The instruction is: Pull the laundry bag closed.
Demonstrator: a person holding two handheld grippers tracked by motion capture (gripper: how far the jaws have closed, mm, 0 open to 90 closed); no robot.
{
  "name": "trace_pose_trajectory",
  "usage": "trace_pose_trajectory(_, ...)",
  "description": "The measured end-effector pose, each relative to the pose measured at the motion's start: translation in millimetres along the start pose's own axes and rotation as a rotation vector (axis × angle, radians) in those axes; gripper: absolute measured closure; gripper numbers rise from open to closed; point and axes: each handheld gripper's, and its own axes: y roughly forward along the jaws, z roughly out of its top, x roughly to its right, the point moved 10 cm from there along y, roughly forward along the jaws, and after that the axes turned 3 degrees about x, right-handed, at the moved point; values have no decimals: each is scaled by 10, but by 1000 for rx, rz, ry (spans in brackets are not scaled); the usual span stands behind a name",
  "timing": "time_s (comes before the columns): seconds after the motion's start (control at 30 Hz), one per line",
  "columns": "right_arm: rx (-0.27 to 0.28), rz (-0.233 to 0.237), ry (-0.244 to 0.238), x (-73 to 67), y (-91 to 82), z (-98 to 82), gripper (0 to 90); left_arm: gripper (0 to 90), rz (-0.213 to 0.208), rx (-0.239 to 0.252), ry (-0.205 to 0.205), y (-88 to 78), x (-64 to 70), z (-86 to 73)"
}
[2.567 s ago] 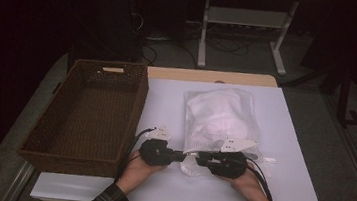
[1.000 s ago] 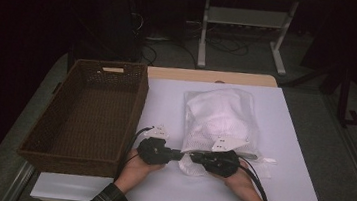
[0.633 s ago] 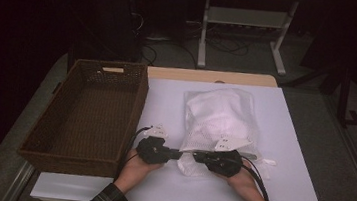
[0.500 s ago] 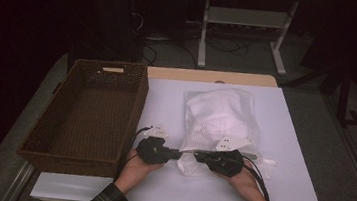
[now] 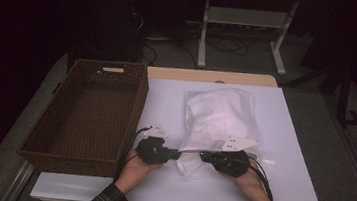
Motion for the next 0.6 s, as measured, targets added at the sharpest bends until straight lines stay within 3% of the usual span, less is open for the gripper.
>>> trace_pose_trajectory(0.6, -1, -12, 5, 32, -72, -31, 860, 869, 16, 0, 2, -2, -11, -2)
